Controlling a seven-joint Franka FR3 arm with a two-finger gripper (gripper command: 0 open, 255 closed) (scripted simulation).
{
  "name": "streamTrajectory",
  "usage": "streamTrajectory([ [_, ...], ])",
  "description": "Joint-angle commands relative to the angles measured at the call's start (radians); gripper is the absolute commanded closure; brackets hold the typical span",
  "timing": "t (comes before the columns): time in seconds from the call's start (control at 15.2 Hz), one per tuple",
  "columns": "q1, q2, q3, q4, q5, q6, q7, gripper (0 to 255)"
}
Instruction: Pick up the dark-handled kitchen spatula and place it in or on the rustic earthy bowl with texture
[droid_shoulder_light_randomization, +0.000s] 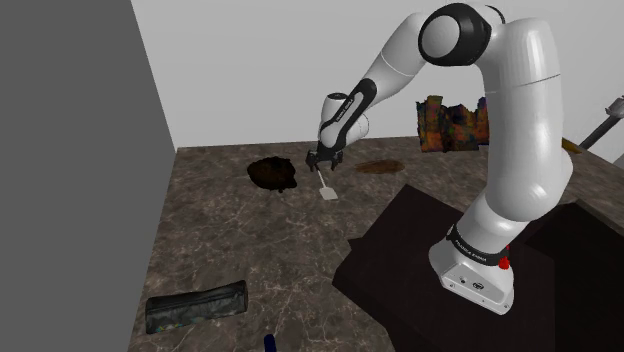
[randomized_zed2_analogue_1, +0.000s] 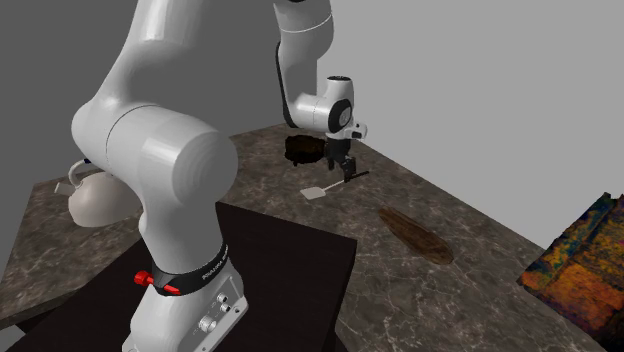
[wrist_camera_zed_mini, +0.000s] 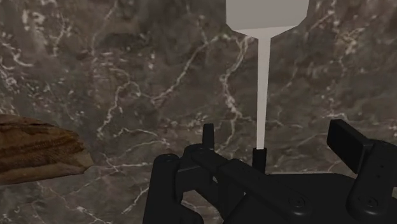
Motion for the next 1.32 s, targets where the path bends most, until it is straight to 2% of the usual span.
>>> streamTrajectory([
  [0.0, 0.0, 0.032, -0.001, 0.018, 0.0, 0.014, 0.001, 0],
  [0.2, 0.0, 0.068, -0.002, 0.035, 0.0, 0.034, 0.002, 0],
  [0.73, 0.0, 0.068, -0.002, 0.035, 0.0, 0.034, 0.002, 0],
  [0.79, 0.0, 0.068, -0.002, 0.035, 0.0, 0.034, 0.002, 255],
  [1.25, 0.0, 0.068, -0.002, 0.035, 0.0, 0.034, 0.002, 255],
])
